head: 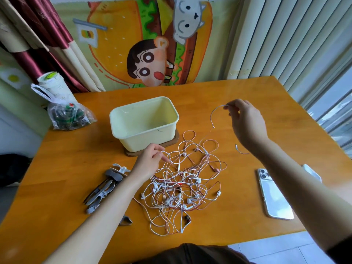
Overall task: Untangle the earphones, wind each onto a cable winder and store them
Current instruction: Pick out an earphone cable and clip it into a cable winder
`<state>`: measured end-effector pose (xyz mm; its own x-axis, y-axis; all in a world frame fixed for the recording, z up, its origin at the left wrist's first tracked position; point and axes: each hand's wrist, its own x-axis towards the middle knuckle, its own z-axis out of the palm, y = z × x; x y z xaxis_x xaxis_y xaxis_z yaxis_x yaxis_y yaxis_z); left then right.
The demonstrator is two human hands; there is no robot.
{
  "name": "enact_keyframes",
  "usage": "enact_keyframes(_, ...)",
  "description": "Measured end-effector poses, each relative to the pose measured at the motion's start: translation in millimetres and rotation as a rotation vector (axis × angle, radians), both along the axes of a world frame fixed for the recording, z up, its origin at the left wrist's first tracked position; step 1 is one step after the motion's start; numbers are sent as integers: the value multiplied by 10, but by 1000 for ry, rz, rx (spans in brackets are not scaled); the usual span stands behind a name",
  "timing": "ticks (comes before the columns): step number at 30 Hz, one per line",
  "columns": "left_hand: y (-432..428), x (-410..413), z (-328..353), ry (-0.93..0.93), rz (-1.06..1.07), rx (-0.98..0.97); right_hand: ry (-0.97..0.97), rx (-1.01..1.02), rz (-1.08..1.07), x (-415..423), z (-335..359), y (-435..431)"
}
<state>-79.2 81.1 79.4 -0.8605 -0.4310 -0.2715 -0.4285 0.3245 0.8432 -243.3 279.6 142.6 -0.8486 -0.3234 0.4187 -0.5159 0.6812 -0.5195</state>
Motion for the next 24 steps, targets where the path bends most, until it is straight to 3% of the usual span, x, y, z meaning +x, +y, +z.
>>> enact_keyframes(4,90,-45,99,19,-80,14,-121,475,-40,7,-222,97)
enact_keyframes(5,116,-46,124,28,-106,17,-198,509,10,68,-276,93)
enact_keyframes(11,278,-120,225,69,-241,28,-554,209,628,833,-391,-267)
enact_keyframes(13,289,-128,227,76,-240,28,-603,150,620,875,-430,-335)
enact_keyframes(17,224,-77,183,56,-242,37,-502,202,548,732,-462,-284)
enact_keyframes(24,74,70,-16,-114,-326,-31,-431,87,211,378,-462,-9)
